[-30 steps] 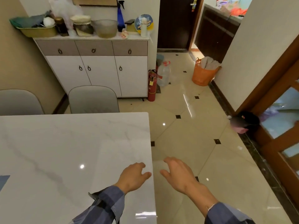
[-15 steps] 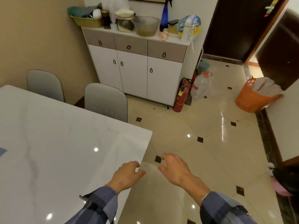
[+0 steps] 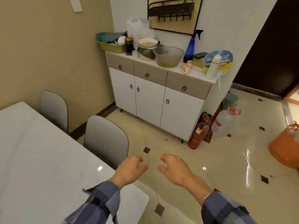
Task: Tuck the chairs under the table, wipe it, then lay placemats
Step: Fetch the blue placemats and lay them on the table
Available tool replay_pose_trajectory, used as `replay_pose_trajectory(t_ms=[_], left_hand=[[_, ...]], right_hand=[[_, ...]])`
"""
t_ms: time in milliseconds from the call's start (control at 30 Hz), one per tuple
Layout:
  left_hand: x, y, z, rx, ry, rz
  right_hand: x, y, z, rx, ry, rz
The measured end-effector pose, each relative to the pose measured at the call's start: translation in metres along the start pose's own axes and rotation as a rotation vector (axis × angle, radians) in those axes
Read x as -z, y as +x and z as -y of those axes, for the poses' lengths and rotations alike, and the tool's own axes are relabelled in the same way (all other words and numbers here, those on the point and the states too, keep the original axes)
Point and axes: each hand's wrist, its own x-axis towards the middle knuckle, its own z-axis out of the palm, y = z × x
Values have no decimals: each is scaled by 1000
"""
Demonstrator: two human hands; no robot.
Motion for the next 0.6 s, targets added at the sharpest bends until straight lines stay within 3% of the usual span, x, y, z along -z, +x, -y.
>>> replay_pose_trajectory(t_ms=[333, 600], left_hand=[[79, 190, -65, 22, -142, -34], [145, 331, -87, 185, -243, -172]], right_hand=[[113, 207, -33, 98, -92, -13], [181, 394, -48, 279, -202, 81]])
